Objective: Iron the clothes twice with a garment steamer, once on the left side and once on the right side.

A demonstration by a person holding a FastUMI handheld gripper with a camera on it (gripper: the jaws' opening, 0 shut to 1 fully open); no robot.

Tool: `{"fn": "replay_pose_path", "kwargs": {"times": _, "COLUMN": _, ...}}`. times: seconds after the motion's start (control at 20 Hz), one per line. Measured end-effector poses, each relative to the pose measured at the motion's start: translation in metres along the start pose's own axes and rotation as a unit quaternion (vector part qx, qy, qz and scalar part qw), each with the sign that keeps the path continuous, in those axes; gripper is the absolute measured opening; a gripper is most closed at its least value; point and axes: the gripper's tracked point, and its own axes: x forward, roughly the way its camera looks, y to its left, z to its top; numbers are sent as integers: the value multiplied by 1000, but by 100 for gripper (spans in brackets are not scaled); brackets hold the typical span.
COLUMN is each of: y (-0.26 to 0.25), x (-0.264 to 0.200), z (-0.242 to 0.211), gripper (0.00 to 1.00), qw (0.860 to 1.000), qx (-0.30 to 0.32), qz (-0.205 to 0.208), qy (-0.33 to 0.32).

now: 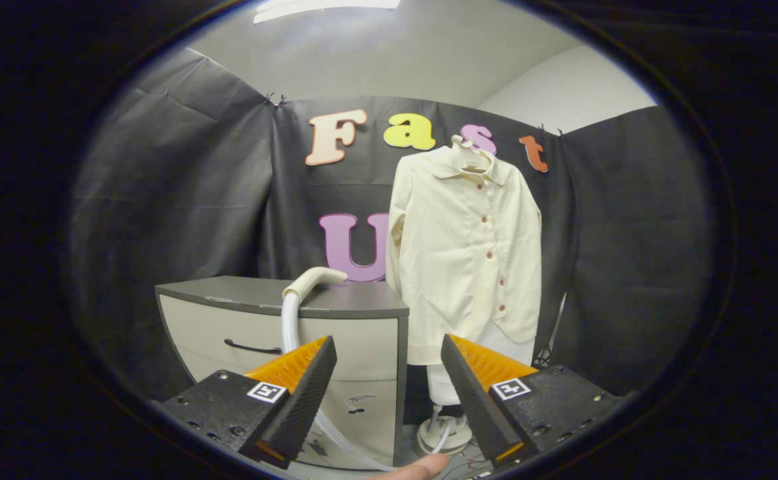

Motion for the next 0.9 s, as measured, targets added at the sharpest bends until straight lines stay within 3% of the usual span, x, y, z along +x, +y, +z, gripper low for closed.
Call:
{"fn": "replay_pose_path", "kwargs": {"times": 0.5, "y": 10, "x": 19, "z": 18, "gripper": 96, "qw": 1000, "qx": 27, "qz": 8, "qy": -9}}
{"fn": "replay_pose_path", "kwargs": {"times": 0.9, "y": 71, "x": 96, "z": 71, "gripper": 97, "qw": 998, "qx": 35, "qz": 53, "qy": -22}}
